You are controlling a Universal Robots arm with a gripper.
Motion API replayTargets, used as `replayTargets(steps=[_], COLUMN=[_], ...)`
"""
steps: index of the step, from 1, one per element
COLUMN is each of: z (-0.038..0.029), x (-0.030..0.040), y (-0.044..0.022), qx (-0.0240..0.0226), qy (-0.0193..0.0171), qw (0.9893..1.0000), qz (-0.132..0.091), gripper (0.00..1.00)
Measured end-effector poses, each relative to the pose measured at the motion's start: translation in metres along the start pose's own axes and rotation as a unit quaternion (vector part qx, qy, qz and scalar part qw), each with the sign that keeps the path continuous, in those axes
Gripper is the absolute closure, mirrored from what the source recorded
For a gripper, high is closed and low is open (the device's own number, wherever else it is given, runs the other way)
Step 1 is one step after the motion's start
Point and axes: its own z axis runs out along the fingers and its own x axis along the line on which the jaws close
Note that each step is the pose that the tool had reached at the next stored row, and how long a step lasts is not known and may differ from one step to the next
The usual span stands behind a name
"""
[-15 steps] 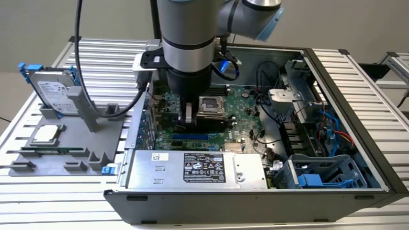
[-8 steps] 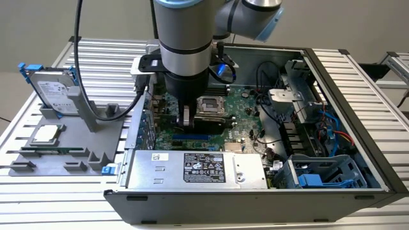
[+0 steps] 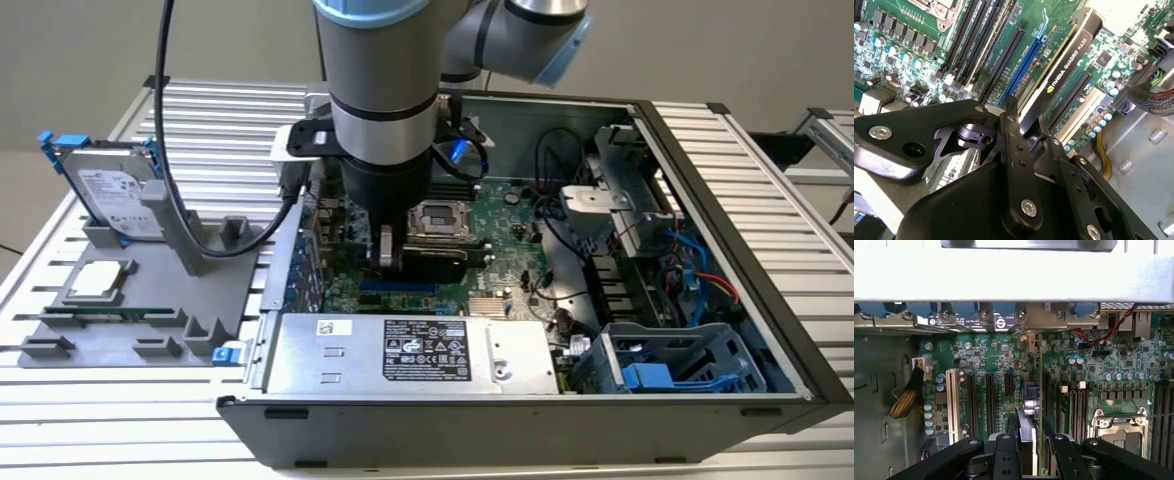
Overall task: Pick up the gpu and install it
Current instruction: 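Insert the gpu into the slot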
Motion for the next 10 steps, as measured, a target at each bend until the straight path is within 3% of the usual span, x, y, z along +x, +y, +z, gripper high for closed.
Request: replayTargets(steps=[10], z=[0.0013], x=[0.0001], y=[0.0006], qx=[0.0000], qy=[0.0000], qw=[1.0000], qz=[0.000], gripper=[1.00])
